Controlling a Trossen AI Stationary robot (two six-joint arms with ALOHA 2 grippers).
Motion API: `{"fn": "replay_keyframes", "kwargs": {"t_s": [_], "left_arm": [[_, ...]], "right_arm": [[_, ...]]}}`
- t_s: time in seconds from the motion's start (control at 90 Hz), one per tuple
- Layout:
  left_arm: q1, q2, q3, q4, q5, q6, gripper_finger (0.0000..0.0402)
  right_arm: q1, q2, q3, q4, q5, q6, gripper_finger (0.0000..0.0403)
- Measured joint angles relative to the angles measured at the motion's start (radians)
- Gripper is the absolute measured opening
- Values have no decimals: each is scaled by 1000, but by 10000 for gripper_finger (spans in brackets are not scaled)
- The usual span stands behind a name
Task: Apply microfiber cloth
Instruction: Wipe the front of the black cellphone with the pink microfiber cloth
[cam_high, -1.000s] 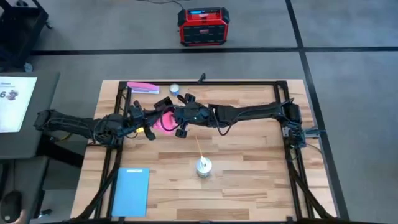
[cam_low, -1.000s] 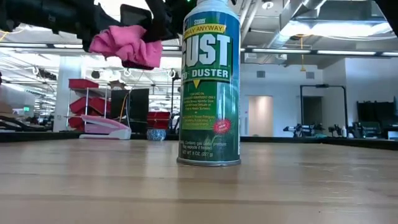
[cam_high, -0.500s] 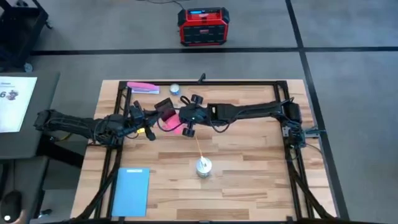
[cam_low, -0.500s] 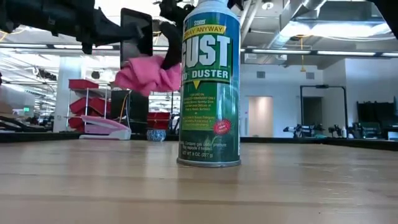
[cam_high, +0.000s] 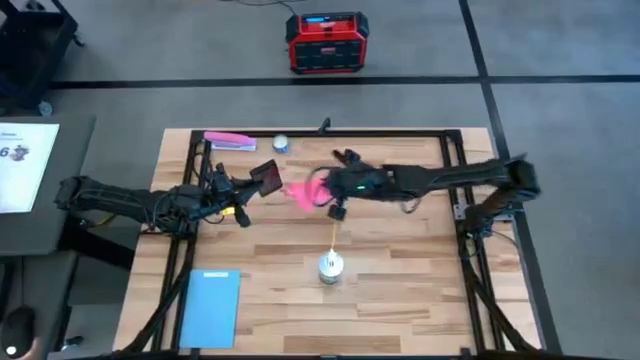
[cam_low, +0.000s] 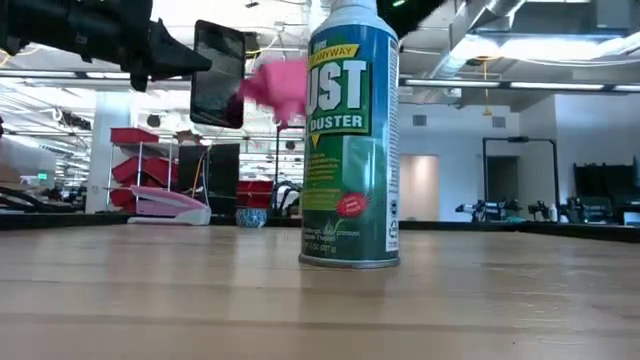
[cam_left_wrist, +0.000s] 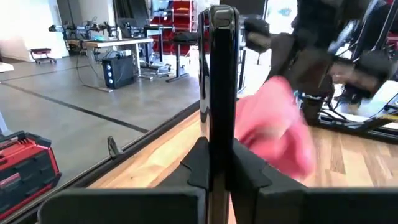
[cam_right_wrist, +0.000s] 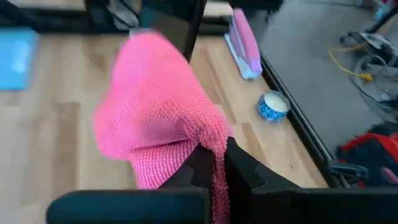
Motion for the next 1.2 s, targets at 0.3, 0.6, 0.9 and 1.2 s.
{"fn": "replay_keyframes", "kwargs": {"t_s": [0.3, 0.6, 0.9, 1.2], "left_arm": [[0, 0, 0, -9, 3, -7, 8], [0, 0, 0, -19, 3, -14, 8], [0, 1, 0, -25, 3, -17, 8], [0, 1, 0, -35, 3, -31, 8]], "right_arm": [[-5, -256, -328, 60, -19, 105, 0], [5, -380, -623, 217, -26, 238, 0], [10, -373, -844, 400, -41, 366, 0], [10, -374, -1050, 595, -67, 428, 0]]}}
